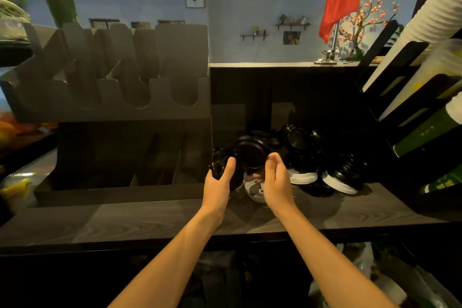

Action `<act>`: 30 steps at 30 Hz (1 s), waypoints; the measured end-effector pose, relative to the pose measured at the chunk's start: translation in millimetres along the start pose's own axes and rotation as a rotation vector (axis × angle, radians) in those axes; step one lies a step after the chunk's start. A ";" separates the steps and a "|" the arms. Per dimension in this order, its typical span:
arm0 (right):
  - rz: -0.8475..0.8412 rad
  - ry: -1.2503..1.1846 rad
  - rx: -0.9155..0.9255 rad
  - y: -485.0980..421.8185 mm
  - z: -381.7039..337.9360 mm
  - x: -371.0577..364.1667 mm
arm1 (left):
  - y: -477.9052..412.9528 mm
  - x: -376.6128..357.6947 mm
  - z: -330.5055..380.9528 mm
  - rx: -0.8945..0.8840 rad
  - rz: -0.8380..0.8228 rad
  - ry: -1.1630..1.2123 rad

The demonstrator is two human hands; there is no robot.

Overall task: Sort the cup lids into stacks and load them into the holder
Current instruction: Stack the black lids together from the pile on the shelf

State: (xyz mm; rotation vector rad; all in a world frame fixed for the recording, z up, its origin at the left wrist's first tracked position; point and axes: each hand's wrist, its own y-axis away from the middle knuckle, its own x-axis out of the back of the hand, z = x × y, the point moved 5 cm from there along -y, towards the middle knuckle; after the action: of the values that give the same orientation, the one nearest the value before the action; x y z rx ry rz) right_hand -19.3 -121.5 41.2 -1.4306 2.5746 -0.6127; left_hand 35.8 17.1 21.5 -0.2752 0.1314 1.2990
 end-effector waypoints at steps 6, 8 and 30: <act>-0.091 -0.161 -0.194 0.1 11.3 -8.7 | 0.0 0.9 -2.8 0.051 0.023 0.132; -0.110 -0.183 -0.191 -0.2 8.0 -10.8 | -2.3 4.1 -5.2 0.061 0.012 0.111; -0.258 0.454 0.434 5.0 3.9 -20.9 | 0.3 3.7 -1.1 0.084 -0.067 0.199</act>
State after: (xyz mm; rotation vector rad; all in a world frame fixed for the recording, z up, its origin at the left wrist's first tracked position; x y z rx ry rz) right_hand -10.7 -102.8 33.9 -1.6127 2.3298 -1.5843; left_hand 36.6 20.3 19.5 -0.3346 0.3422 1.1949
